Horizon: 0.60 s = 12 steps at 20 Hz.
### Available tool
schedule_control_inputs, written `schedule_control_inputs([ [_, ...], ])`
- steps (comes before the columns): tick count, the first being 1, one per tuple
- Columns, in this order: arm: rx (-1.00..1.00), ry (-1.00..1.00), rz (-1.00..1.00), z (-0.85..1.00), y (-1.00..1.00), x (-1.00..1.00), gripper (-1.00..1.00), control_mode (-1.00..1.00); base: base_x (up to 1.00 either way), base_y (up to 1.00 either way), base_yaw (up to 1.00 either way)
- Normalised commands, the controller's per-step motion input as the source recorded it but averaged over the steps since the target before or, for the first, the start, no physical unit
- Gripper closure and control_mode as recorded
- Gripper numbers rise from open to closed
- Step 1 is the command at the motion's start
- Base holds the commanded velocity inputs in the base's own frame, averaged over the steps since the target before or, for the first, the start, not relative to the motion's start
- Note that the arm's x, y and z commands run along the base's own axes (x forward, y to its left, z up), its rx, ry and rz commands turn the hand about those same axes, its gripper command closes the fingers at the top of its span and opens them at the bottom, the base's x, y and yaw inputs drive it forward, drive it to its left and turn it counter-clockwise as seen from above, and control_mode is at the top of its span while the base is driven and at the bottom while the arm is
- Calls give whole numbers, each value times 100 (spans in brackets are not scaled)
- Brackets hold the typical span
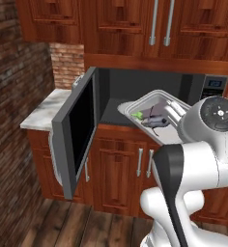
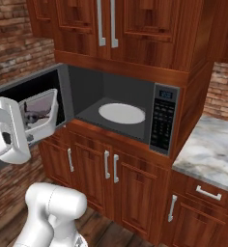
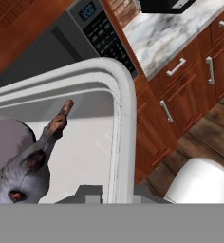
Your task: Place the tupperware containing the fish and eggplant meal in the microwave. Close the microwave door and press the start button to reheat the meal.
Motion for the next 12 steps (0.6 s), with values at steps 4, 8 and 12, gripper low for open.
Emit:
schedule_control_inputs([
  [4,0,2,1,0,-6,5,100,-100,0,0,0],
  [8,2,4,0,0,-20,23,100,-100,0,0,0],
  [12,7,3,0,0,-32,26,100,-100,0,0,0],
])
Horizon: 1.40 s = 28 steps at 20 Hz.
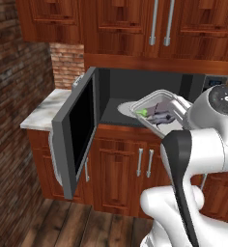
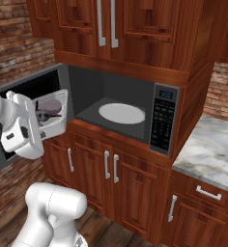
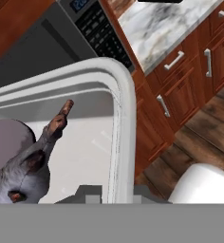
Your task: Place the tupperware containing the fish and eggplant meal in the microwave. Close the microwave door and press the start button to reheat the meal.
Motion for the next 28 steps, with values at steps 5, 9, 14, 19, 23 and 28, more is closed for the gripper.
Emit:
schedule_control_inputs([
  [5,7,3,0,0,-35,32,100,-100,0,0,0],
  [9,2,2,0,-21,-19,27,100,-100,0,0,0],
  [14,0,-1,0,-57,2,9,100,-100,0,0,0],
  [19,-2,-7,0,-55,0,0,100,-100,0,0,0],
  [23,-7,-6,0,-52,6,0,100,-100,0,0,0],
  [28,-8,-3,0,-44,3,2,100,-100,0,0,0],
])
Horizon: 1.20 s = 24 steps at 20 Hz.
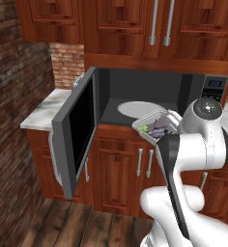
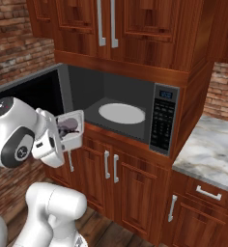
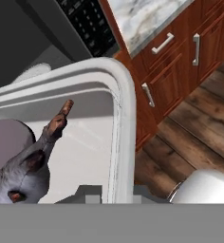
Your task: Place the tupperware containing the fish and eggplant meal in the microwave. Close the microwave door and press the start button to reheat the meal.
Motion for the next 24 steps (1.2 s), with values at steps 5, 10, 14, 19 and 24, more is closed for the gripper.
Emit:
schedule_control_inputs([
  [5,-10,-1,0,-26,0,5,100,-100,0,0,0],
  [10,-13,-5,0,-25,0,6,100,-100,0,0,0],
  [14,-14,-12,0,-17,1,10,100,-100,0,0,0],
  [19,-1,-1,0,-14,-9,27,100,-100,0,0,0],
  [24,0,-2,1,-2,-10,28,100,-100,0,0,0],
])
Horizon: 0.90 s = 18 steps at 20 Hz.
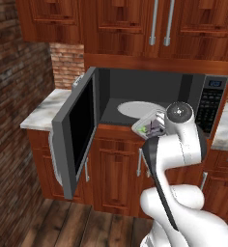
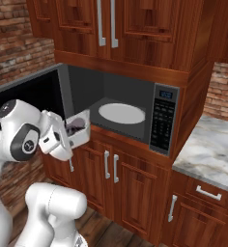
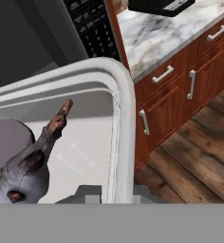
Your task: Place the tupperware containing the fish and eggplant meal in the microwave. Close the microwave door and press the start button to reheat the meal.
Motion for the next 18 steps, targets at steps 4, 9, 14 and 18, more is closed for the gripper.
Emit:
schedule_control_inputs([
  [4,0,-2,9,0,-10,36,100,-100,0,0,0],
  [9,0,-3,12,0,-1,39,100,-100,0,0,0],
  [14,0,-1,11,0,-4,46,100,-100,0,0,0],
  [18,0,0,4,0,-22,45,100,-100,0,0,0],
])
